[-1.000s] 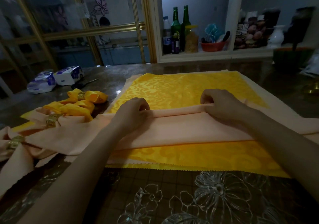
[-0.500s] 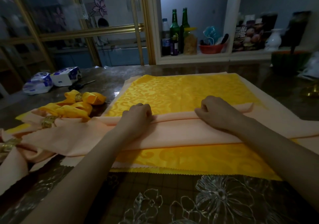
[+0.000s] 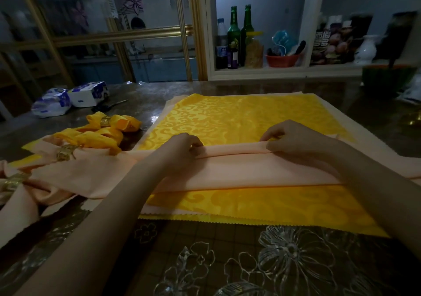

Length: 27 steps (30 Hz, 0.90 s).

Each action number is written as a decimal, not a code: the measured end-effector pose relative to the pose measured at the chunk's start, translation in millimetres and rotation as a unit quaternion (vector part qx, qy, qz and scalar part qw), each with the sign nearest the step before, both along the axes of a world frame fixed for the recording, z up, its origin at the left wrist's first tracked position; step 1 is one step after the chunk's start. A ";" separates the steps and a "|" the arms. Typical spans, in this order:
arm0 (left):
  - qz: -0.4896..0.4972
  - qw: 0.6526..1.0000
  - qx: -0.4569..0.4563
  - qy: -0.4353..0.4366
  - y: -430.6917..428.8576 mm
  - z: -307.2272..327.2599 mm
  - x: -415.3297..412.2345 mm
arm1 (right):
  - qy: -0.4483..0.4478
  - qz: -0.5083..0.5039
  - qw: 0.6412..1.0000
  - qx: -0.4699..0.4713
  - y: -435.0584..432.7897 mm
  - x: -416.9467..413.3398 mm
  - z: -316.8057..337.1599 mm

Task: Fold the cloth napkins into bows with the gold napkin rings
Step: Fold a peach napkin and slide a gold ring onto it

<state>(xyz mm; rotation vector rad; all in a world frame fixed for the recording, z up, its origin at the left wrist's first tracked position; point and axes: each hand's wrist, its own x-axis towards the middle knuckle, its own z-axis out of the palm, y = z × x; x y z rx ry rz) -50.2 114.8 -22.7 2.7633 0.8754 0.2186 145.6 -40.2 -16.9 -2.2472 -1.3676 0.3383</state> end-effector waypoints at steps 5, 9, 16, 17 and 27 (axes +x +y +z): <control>-0.002 1.000 0.001 -0.021 -6.3 5.4 -3.2 | -0.053 0.015 0.998 0.011 2.2 -4.5 4.0; -0.018 0.999 -0.004 -0.050 -13.3 14.3 -6.7 | -0.089 0.036 0.995 -0.028 3.2 -12.8 10.6; 0.007 0.999 0.003 -0.052 -28.2 2.7 5.5 | -0.117 0.056 0.974 -0.186 1.9 -29.6 22.6; 0.012 0.999 0.010 -0.044 -29.5 -0.3 7.9 | -0.119 0.051 0.974 -0.184 2.2 -31.7 22.8; 0.012 0.997 0.049 0.054 -28.7 -23.3 20.1 | -0.197 0.071 0.974 -0.085 24.1 -55.7 -29.2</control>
